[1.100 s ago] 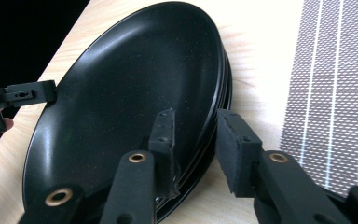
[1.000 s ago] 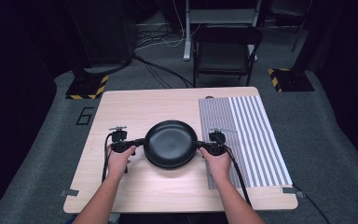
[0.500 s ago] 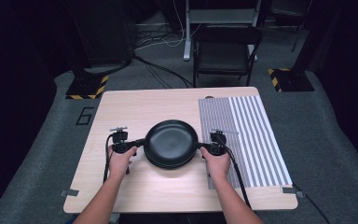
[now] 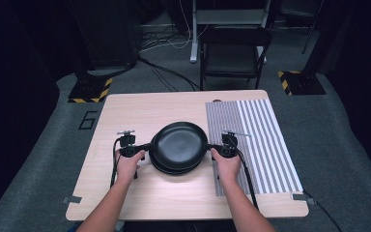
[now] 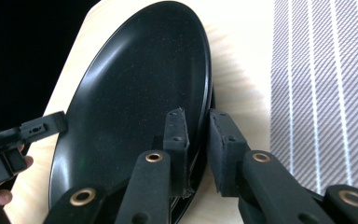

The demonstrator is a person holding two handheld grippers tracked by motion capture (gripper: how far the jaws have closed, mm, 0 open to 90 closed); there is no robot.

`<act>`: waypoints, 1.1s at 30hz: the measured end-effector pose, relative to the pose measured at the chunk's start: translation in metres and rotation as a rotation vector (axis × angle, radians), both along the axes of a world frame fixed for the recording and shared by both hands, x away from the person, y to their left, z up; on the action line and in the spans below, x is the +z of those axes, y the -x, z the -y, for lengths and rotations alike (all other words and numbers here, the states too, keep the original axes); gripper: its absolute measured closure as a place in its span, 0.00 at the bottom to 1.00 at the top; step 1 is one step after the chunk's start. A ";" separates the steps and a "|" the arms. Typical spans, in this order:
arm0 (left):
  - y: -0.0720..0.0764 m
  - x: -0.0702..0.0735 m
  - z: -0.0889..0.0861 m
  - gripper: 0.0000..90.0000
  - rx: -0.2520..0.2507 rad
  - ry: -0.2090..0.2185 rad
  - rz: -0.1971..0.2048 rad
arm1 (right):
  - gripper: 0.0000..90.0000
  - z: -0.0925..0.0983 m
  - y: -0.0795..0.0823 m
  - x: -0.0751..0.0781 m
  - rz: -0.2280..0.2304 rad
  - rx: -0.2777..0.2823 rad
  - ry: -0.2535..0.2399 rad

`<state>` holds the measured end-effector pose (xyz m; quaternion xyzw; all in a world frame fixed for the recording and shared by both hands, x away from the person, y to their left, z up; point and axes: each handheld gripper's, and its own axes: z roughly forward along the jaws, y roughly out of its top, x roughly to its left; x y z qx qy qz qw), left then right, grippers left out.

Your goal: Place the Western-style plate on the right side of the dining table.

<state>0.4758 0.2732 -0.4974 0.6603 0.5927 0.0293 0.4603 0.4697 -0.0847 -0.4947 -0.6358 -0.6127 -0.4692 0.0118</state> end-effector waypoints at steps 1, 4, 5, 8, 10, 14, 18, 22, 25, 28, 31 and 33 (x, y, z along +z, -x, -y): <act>-0.001 -0.001 0.001 0.88 0.011 0.013 -0.005 | 0.87 0.001 -0.001 0.000 0.005 0.001 0.002; -0.002 -0.003 0.004 0.87 0.028 0.015 -0.005 | 0.88 0.001 -0.004 0.001 -0.001 -0.001 0.001; -0.003 -0.003 0.006 0.87 0.044 0.028 -0.012 | 0.88 0.001 -0.004 0.001 -0.004 -0.004 -0.001; -0.003 -0.004 0.010 0.87 0.063 0.020 -0.003 | 0.88 0.001 -0.006 0.000 0.003 -0.009 0.000; -0.003 -0.005 0.012 0.87 0.063 0.028 -0.006 | 0.88 0.001 -0.006 0.000 0.007 -0.016 -0.001; -0.005 -0.008 0.017 0.83 0.045 0.026 -0.018 | 0.89 0.004 -0.009 0.001 0.001 -0.027 -0.019; -0.006 -0.008 0.018 0.83 0.046 0.028 -0.020 | 0.90 0.006 -0.011 0.000 -0.002 -0.038 -0.032; -0.005 -0.007 0.021 0.83 0.054 0.024 -0.030 | 0.91 0.005 -0.016 0.003 0.003 -0.045 0.001; -0.006 -0.009 0.022 0.83 0.065 0.034 -0.028 | 0.91 0.004 -0.017 0.003 0.000 -0.058 -0.009; -0.004 -0.009 0.024 0.83 0.081 0.038 -0.019 | 0.86 0.003 -0.017 0.001 0.026 -0.052 0.007; -0.002 -0.010 0.024 0.82 0.083 0.039 -0.015 | 0.81 0.002 -0.014 0.001 0.038 -0.043 0.013; 0.000 -0.010 0.024 0.82 0.084 0.038 -0.016 | 0.79 0.002 -0.010 0.001 0.044 -0.041 0.004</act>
